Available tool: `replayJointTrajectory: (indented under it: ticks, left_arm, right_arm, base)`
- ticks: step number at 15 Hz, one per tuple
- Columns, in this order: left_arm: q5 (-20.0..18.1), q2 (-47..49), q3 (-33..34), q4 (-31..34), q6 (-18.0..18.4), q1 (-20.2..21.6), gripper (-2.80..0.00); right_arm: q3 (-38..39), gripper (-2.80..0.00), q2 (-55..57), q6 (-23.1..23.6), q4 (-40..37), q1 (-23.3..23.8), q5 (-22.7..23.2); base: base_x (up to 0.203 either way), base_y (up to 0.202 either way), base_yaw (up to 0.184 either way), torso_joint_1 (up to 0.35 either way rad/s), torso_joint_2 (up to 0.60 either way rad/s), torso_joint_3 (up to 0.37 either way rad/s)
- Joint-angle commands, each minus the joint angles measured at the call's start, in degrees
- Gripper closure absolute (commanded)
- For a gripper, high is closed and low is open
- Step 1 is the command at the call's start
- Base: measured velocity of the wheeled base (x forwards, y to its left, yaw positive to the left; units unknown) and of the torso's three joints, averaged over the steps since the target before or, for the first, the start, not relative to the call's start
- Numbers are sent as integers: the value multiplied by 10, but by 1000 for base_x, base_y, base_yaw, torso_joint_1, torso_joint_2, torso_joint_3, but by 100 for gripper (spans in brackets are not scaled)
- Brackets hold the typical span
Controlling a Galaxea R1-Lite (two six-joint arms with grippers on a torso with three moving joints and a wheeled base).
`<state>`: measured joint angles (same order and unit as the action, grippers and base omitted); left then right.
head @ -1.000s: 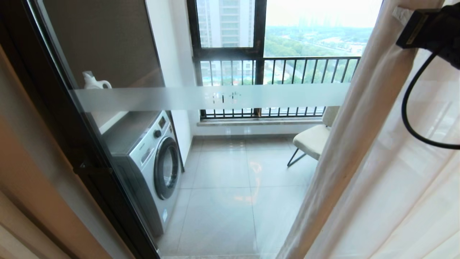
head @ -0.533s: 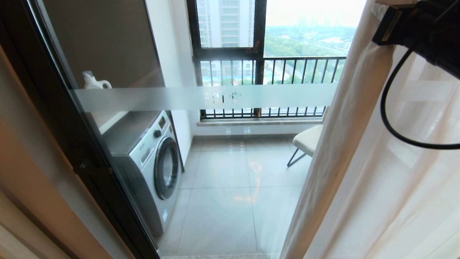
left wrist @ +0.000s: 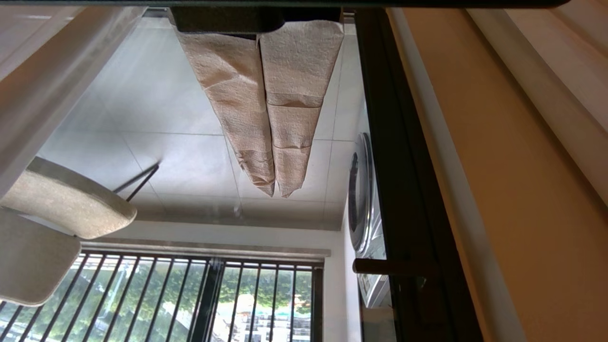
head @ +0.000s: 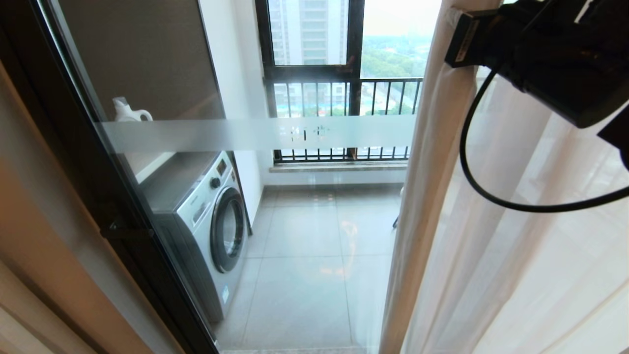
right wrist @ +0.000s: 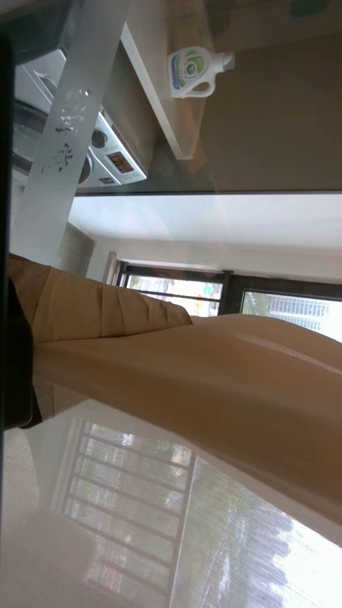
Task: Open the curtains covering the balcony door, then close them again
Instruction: Close the inner curtains on both sides
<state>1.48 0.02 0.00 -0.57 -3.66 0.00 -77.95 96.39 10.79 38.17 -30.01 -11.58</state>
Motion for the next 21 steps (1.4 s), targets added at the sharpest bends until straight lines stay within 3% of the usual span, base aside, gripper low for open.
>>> replayJointTrajectory:
  ticks: [1, 8, 15, 21]
  left_arm:
    - [0, 0, 0, 0, 0, 0, 0]
    - [0, 0, 0, 0, 0, 0, 0]
    - [0, 0, 0, 0, 0, 0, 0]
    - [0, 0, 0, 0, 0, 0, 0]
  right_arm:
    - [-8, 0, 26, 6, 4, -20, -6]
    - [-1, 0, -2, 6, 1, 1, -26]
    - [55, 0, -81, 2, -4, 106, -24]
    - [101, 0, -133, 0, -5, 130, -25]
  base:
    - [0, 0, 0, 0, 0, 0]
    - [0, 0, 0, 0, 0, 0]
    - [0, 0, 0, 0, 0, 0]
    - [0, 0, 0, 0, 0, 0]
